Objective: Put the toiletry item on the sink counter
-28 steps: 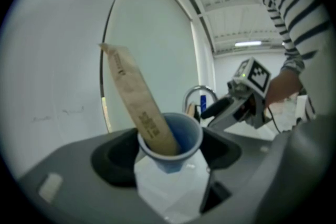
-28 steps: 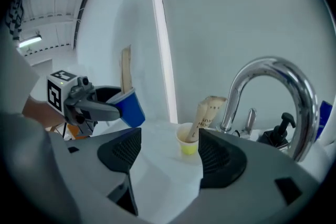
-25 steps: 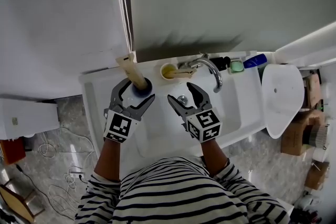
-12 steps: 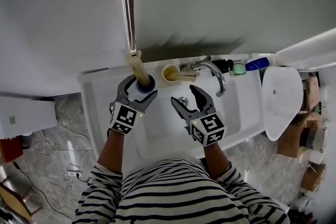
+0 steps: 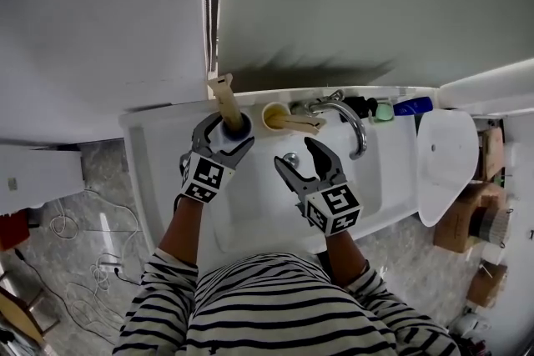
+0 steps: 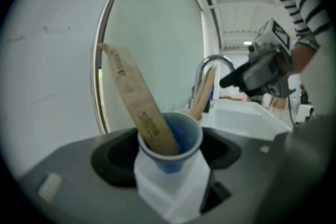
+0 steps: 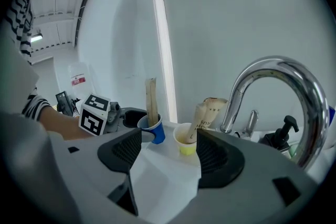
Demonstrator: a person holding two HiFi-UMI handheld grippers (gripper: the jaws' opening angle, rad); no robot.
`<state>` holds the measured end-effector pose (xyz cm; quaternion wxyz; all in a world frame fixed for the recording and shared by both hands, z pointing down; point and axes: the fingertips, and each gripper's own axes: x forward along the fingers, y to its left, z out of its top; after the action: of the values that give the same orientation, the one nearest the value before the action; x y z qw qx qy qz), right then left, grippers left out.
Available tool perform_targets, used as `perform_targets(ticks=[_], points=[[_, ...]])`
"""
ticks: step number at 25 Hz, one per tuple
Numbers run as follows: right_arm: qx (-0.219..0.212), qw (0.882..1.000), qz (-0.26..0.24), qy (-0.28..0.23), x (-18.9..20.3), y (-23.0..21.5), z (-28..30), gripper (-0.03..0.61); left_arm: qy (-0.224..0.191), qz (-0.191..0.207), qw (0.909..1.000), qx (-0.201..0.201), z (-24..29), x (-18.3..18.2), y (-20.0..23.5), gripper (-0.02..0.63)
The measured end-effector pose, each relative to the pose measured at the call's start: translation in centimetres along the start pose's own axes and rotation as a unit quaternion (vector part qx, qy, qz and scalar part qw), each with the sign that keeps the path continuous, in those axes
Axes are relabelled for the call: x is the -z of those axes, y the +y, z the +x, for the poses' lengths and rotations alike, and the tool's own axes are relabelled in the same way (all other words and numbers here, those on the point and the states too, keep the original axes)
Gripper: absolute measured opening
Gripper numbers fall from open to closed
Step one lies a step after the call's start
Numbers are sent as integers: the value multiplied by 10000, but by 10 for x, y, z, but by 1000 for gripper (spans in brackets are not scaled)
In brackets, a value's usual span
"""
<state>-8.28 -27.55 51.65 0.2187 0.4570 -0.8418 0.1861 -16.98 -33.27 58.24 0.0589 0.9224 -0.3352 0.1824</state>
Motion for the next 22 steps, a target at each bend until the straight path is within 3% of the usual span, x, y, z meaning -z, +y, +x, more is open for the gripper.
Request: perform_targets(ticks=[14, 22], points=[[32, 9998, -48, 165, 8, -4, 6, 313, 183, -46, 9998, -13, 18, 24, 3, 362], [30, 9998, -47, 182, 9, -4, 6, 313, 170, 272, 9995, 46, 23, 23, -3, 362]])
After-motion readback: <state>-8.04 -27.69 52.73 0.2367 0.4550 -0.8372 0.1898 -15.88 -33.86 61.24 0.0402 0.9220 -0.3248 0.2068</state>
